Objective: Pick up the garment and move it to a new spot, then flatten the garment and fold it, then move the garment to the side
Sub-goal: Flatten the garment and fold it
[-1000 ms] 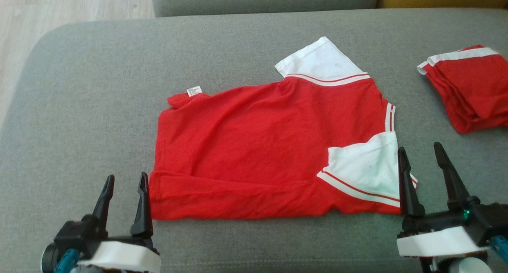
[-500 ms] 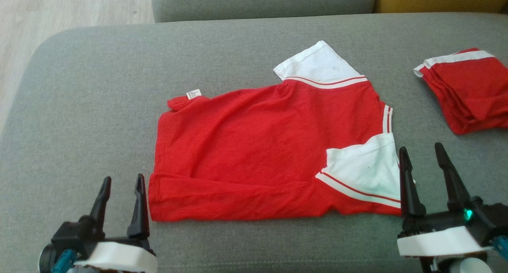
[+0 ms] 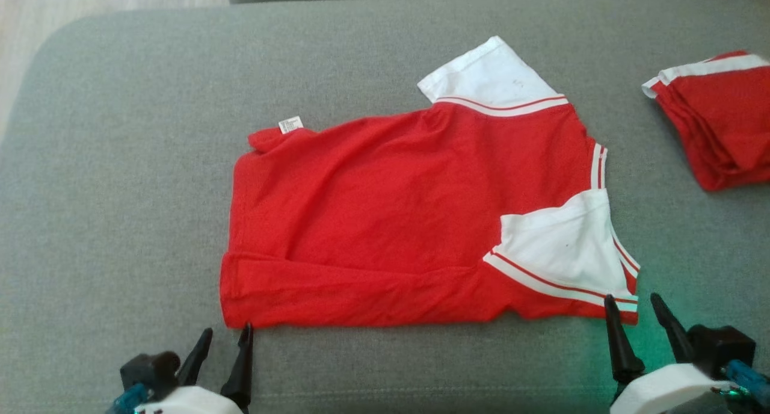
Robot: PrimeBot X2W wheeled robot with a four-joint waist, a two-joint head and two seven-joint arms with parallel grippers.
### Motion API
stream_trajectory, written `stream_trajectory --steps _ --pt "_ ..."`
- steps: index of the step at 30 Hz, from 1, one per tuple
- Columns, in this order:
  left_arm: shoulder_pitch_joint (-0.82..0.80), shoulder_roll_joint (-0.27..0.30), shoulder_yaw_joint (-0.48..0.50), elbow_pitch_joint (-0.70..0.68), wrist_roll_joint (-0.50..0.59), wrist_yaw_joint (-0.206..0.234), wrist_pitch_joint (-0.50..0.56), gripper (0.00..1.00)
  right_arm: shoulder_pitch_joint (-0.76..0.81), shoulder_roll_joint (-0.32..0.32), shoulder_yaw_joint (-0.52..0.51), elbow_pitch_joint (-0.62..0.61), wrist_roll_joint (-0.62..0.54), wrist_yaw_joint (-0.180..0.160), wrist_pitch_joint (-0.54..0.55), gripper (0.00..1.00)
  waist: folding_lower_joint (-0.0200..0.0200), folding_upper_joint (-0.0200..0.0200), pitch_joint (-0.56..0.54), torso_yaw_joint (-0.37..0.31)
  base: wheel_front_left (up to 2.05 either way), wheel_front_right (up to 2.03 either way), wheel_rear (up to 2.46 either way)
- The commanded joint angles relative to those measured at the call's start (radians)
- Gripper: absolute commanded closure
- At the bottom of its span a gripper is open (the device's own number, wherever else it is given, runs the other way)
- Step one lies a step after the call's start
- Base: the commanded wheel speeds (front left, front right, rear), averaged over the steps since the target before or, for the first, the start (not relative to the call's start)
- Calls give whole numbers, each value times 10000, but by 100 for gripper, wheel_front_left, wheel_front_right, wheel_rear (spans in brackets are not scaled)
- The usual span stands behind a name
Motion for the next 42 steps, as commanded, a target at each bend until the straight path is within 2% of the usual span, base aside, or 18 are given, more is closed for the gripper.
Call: stream_trajectory --steps 1,15,16,17,18,19,20,30,42 --pt "-527 23 340 -112 -124 -69 22 0 -240 -72 151 -251 32 -7 18 0 0 0 139 -21 0 0 0" --pt "-1720 136 314 1545 -791 -740 450 0 -938 -72 -115 547 40 -7 920 0 0 0 782 -42 0 0 0" --pt "-1788 154 267 1612 -804 -793 467 26 -986 -72 -95 613 71 -7 990 0 0 0 804 -39 0 0 0" --pt "-1852 173 227 1674 -813 -837 472 69 -1034 -72 -61 675 119 -7 1061 10 0 0 825 -35 0 0 0" --pt "-1911 192 188 1725 -810 -868 468 100 -1081 -72 -28 740 170 -7 1147 53 0 0 845 -35 0 0 0" --pt "-1963 204 151 1772 -807 -893 465 100 -1127 -72 -22 777 182 -7 1174 79 0 0 855 -29 0 0 0" --pt "-2001 210 117 1817 -813 -917 462 100 -1165 -72 -27 811 229 -7 1181 100 0 0 859 -25 0 0 0" --pt "-1944 432 19 1605 -845 -955 372 100 -1030 -72 -148 469 676 -7 1128 100 0 0 766 -7 0 0 0" --pt "-462 687 267 -350 -1167 -221 1109 100 -140 -72 -149 -200 878 -7 1392 100 0 0 267 -241 0 0 0"
